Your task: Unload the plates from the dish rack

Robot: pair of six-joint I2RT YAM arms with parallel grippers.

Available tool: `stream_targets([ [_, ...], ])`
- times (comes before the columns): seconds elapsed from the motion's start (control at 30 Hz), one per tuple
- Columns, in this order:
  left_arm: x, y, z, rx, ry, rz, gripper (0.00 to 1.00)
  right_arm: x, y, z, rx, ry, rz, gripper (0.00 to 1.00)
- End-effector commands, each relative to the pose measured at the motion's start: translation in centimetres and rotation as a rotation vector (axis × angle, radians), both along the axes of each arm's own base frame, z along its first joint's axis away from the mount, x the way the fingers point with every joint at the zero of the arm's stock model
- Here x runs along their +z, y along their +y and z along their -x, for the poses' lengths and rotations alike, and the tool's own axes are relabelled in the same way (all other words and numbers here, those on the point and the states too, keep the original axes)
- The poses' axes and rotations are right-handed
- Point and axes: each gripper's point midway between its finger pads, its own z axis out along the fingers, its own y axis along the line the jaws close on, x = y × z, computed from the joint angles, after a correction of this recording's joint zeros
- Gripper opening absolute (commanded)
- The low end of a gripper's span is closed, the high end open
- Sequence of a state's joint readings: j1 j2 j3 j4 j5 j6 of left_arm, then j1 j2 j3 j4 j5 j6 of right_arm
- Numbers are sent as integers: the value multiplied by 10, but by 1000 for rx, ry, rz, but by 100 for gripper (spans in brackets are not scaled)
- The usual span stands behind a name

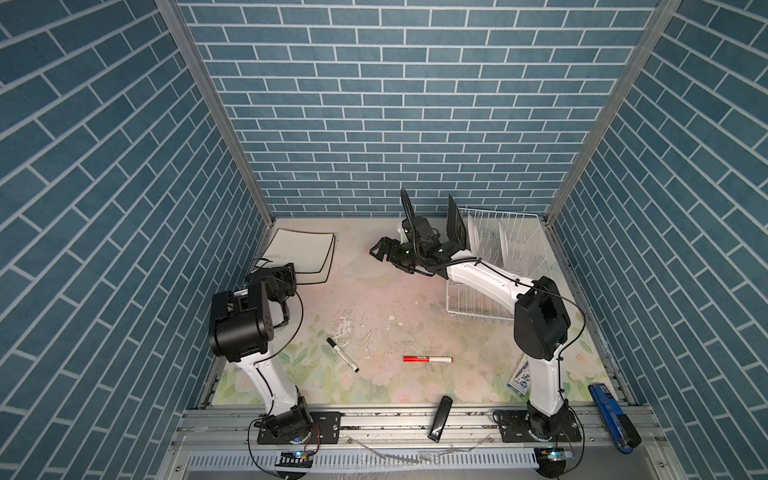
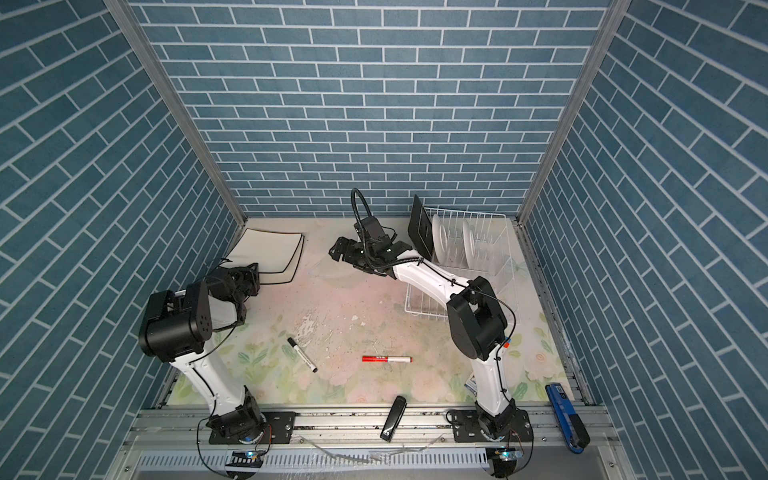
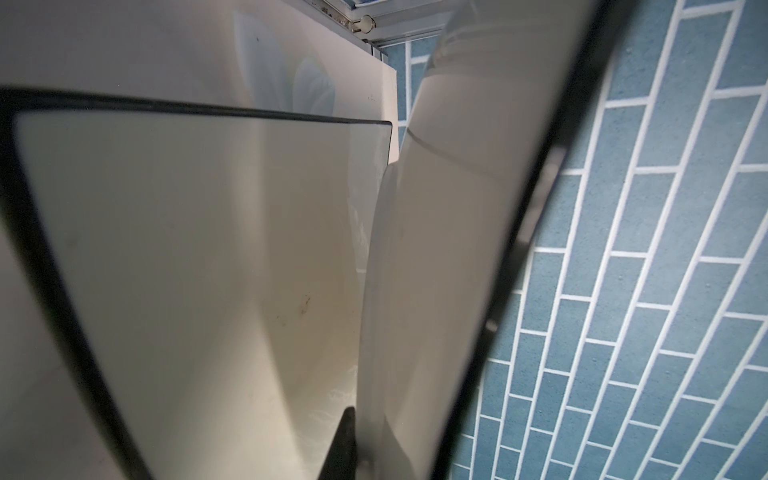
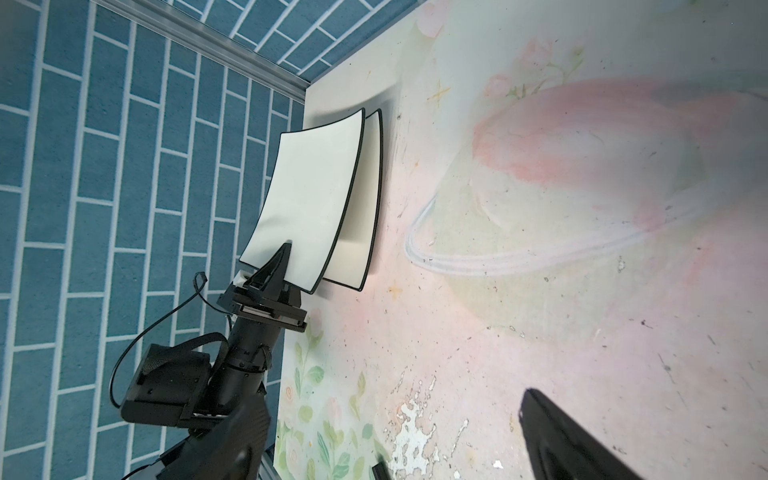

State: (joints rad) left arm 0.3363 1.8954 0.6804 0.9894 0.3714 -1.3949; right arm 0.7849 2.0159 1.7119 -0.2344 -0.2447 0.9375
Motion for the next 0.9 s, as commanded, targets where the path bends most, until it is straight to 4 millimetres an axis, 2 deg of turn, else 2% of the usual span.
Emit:
stream_targets([
  [0.0,62,7,-18,-9,-215,-89,0,16,5,-5,-2,-6,-29,95],
  [0.87,47,9,-18,-1,-163,-81,0,12,4,-8,-9,6,-28,95],
])
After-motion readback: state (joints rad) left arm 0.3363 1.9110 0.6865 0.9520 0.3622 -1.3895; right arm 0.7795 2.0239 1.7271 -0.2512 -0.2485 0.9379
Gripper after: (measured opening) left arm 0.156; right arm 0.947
